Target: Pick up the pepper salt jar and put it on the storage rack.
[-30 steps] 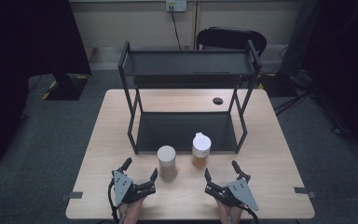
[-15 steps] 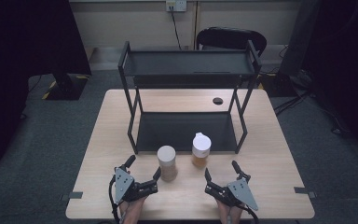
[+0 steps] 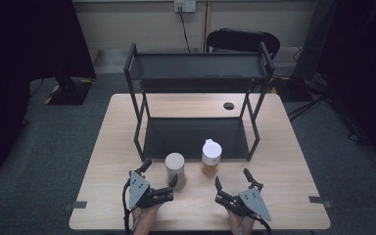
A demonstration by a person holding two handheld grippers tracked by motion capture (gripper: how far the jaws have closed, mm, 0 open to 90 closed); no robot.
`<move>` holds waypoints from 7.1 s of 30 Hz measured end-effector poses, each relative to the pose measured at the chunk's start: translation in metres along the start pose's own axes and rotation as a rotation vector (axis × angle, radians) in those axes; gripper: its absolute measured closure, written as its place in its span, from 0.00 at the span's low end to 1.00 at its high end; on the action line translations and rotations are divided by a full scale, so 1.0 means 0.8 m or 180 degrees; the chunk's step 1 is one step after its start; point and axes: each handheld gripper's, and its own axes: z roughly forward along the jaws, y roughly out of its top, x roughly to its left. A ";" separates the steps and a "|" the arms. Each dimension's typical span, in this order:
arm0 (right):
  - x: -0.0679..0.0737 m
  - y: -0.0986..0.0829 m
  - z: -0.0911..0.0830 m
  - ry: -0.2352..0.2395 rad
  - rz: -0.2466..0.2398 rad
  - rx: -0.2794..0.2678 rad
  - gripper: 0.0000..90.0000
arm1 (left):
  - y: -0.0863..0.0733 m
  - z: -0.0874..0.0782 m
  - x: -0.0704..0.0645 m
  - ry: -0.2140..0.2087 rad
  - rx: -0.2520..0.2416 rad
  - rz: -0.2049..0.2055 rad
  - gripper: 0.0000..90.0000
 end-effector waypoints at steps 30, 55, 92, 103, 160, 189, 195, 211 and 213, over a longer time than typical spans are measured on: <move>-0.001 0.000 0.000 0.0008 -0.0001 -0.0001 0.01 | 0.006 0.043 -0.009 -0.0070 0.0252 0.0016 0.16; -0.001 0.000 0.000 0.0006 0.0002 0.0000 0.01 | 0.001 0.048 -0.009 -0.0047 0.0349 0.0054 0.38; 0.000 0.000 0.000 0.0002 0.0001 0.0000 0.01 | 0.024 0.039 -0.009 -0.0047 0.0317 0.0140 0.39; -0.001 0.000 0.000 0.0005 0.0001 -0.0001 0.01 | 0.040 0.038 -0.005 -0.0111 0.0302 0.0181 0.39; -0.001 0.000 0.000 0.0009 0.0002 -0.0001 0.01 | 0.139 0.044 0.013 -0.0218 0.0120 0.0267 0.39; -0.001 0.000 0.000 0.0004 0.0006 0.0001 0.01 | 0.192 0.053 0.029 -0.0264 0.0037 0.0284 0.39; -0.001 0.000 0.000 0.0005 0.0004 0.0000 0.01 | 0.208 0.060 0.032 -0.0263 0.0008 0.0301 0.39; -0.001 0.000 0.000 0.0011 0.0004 0.0000 0.01 | 0.258 0.076 0.037 -0.0229 -0.0025 0.0372 0.39; -0.001 0.000 -0.001 0.0012 0.0003 0.0000 0.01 | 0.265 0.079 0.036 -0.0208 -0.0028 0.0411 0.39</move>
